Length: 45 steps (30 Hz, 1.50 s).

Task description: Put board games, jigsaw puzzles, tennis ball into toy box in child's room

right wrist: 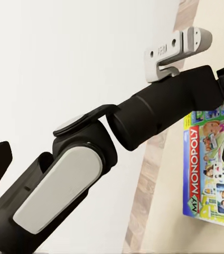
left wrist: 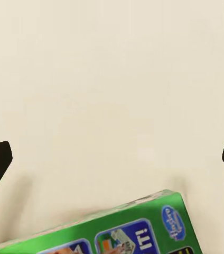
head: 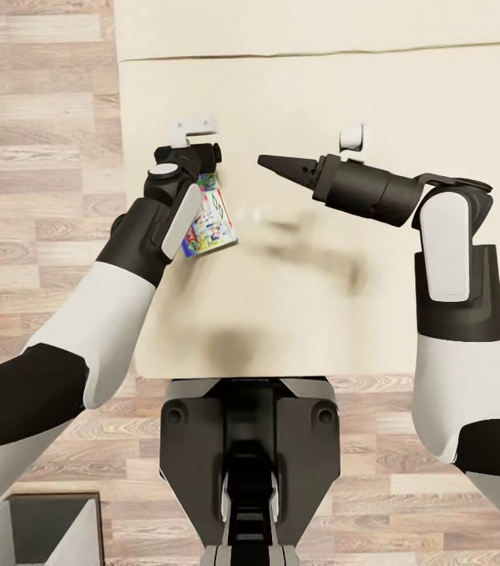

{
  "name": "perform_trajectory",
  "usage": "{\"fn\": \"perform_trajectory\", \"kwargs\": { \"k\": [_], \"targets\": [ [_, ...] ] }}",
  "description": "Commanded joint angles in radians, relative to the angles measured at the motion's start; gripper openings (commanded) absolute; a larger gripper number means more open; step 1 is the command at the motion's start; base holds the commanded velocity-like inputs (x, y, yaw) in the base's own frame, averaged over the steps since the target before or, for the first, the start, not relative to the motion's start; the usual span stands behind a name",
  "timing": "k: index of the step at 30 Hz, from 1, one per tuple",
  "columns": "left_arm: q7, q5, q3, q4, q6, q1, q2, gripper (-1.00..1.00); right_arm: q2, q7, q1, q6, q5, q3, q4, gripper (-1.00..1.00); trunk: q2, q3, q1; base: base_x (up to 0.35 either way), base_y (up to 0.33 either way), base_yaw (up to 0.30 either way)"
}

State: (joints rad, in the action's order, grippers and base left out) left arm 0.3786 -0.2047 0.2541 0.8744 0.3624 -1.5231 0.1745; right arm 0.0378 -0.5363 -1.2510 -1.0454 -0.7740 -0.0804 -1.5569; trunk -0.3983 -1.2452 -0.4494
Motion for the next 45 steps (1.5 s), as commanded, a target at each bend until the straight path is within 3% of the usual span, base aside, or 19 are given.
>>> {"fn": "perform_trajectory", "kwargs": {
  "k": [1, 45],
  "targets": [
    [0.008, -0.009, 0.002, 0.0, 0.003, -0.001, 0.0, 1.0, 0.001, -0.008, -0.001, -0.002, 0.007, -0.001, 0.0, 1.0, -0.002, -0.003, -0.001, 0.0, 0.0, 0.0],
    [0.008, -0.01, 0.001, -0.032, 0.011, -0.005, 0.0, 1.0, 0.0, 0.013, -0.002, -0.002, 0.005, -0.004, 0.0, 1.0, -0.002, -0.013, -0.001, 0.0, 0.0, 0.0]
  ]
}}
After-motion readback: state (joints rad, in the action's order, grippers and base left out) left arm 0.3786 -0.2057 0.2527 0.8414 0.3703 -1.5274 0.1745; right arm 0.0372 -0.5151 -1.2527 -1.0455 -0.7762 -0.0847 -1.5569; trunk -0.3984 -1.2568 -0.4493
